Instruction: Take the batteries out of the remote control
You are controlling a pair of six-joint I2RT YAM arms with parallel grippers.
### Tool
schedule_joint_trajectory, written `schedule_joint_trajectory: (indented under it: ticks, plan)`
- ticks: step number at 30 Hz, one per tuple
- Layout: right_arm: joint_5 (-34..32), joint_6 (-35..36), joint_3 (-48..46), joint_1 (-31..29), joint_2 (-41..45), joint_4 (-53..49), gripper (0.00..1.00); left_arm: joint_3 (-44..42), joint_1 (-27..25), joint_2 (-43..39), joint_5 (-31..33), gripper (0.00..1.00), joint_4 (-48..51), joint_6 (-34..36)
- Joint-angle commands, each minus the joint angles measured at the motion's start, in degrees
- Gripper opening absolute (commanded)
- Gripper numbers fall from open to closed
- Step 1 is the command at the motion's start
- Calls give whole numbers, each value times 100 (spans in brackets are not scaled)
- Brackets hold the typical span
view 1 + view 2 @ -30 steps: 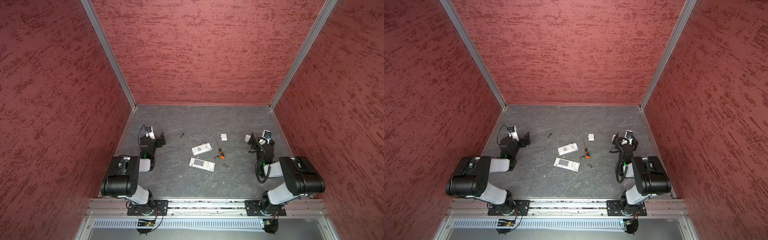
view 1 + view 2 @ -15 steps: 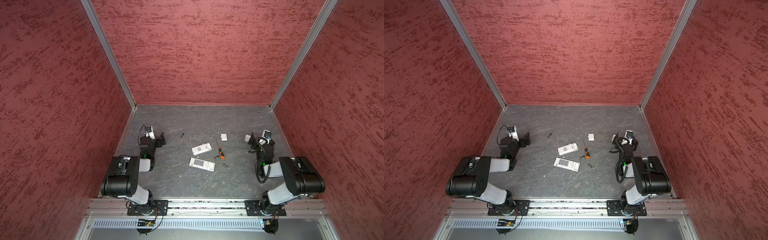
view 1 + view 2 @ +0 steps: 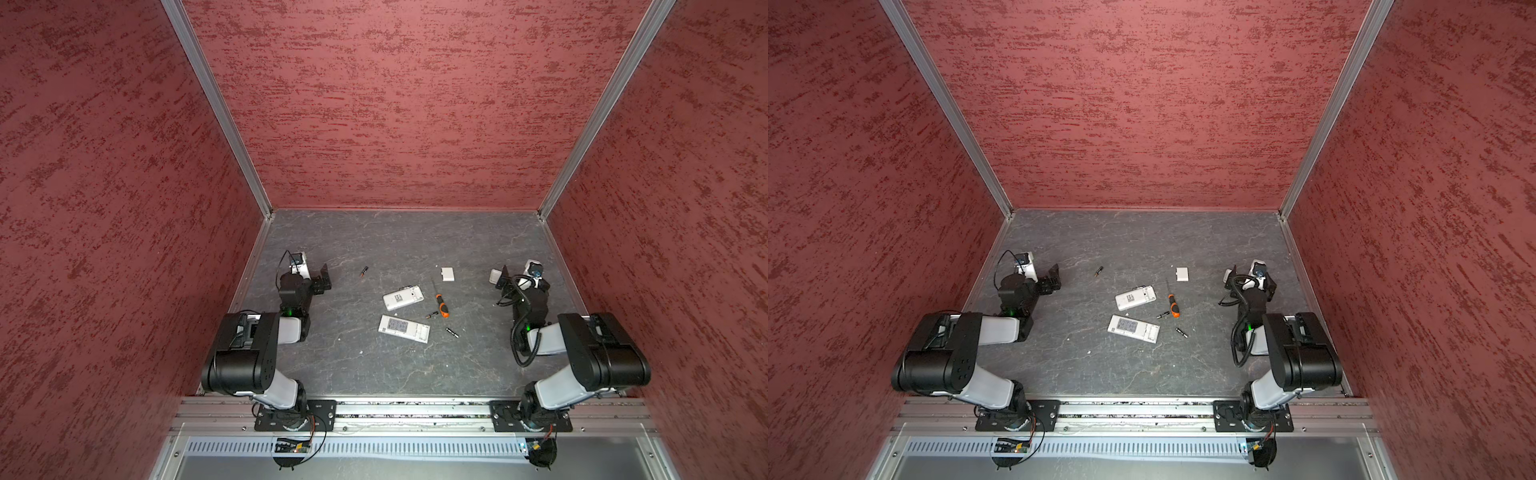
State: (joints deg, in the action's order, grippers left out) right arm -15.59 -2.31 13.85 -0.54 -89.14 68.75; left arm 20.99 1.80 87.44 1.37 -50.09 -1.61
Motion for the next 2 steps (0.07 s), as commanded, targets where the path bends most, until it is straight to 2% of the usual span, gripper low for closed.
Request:
schedule_joint_trajectory:
  ticks: [1, 2]
  plan:
    - [64, 54, 110, 27, -7, 85, 99, 72, -13, 11, -64, 100, -71, 89]
    - [65, 49, 115, 27, -7, 85, 99, 72, -12, 19, -57, 100, -72, 89]
